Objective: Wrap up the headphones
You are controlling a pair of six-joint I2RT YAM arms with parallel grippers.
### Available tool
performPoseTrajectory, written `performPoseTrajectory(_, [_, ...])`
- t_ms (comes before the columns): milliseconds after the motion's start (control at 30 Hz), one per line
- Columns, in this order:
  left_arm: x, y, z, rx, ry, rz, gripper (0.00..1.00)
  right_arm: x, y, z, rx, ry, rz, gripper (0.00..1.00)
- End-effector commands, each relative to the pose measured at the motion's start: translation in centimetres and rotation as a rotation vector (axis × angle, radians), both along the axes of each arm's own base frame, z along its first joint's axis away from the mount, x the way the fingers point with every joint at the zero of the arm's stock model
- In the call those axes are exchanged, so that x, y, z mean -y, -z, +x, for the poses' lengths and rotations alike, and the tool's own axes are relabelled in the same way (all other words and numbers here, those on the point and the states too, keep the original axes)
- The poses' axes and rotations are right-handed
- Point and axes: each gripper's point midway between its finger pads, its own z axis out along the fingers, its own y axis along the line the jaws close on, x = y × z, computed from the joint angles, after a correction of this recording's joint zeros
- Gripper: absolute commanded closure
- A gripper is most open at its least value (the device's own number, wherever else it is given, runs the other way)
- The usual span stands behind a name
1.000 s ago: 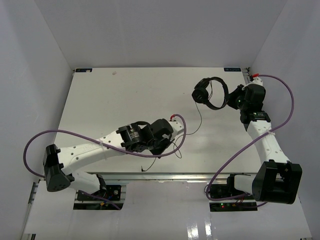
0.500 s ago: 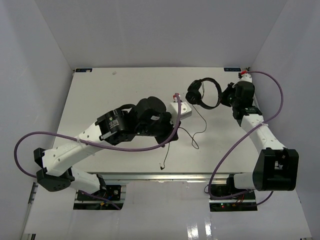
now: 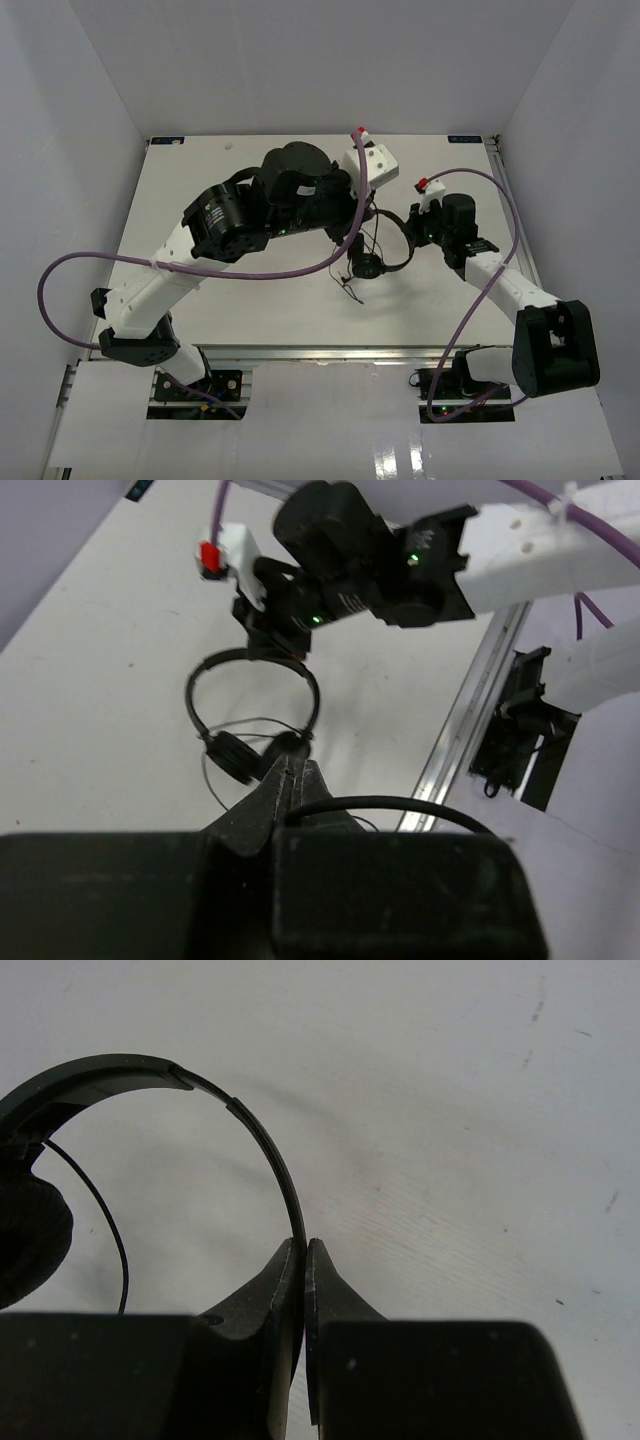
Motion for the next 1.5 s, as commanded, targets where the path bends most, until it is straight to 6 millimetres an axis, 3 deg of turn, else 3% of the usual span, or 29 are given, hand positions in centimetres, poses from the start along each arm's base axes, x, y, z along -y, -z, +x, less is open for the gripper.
performPoseTrajectory(0, [-1.3,-4.3,1.9,0.102,-0.043,-0.113,1.0,-3.9,-5.0,-1.7,0.168,-0.186,0.074,0.92])
performPoseTrajectory(233, [0.0,0.1,2.0,0.009,-0.007,-0.031,1.0,-5.9,-8.8,-2.6,0.094,-0.204,0.244,0.92])
performPoseTrajectory(433, [-0.1,1.3,1.5,-0.021,0.009,-0.031,1.0,-7.4,-11.3,-3.1,0.008,-0.238,0.354,0.92])
performPoseTrajectory(567, [0.6,1.0,1.4,-0.025,0.039,-0.038,1.0,-8.1,-12.2,-3.4,-0.027,-0.26,0.396,0.92])
performPoseTrajectory(733, [2.3,-0.3,1.6,-0.015,0.089,-0.084,1.0,-7.4,-11.7,-2.9,-0.005,-0.212,0.366,0.92])
performPoseTrajectory(800, [3.5,0.3,1.7,-0.033,0.118,-0.079,1.0,-7.0,-11.1,-2.5,-0.008,-0.177,0.339,0.92])
performPoseTrajectory(933, [5.6,-0.5,2.0,-0.037,0.158,-0.099,1.0,-5.7,-10.2,-0.9,0.016,-0.072,0.26,0.92])
performPoseTrajectory(1033, [6.7,0.0,2.6,-0.046,0.163,-0.093,1.0,-6.0,-10.3,-1.1,0.035,-0.074,0.241,0.92])
performPoseTrajectory(1233, [5.9,1.1,5.1,-0.057,0.088,-0.087,1.0,-6.8,-10.8,-2.6,0.107,-0.125,0.216,0.92])
performPoseTrajectory(1467, [5.8,-0.4,7.3,-0.056,0.075,-0.168,1.0,-7.1,-9.4,-3.6,0.174,-0.129,0.108,0.92])
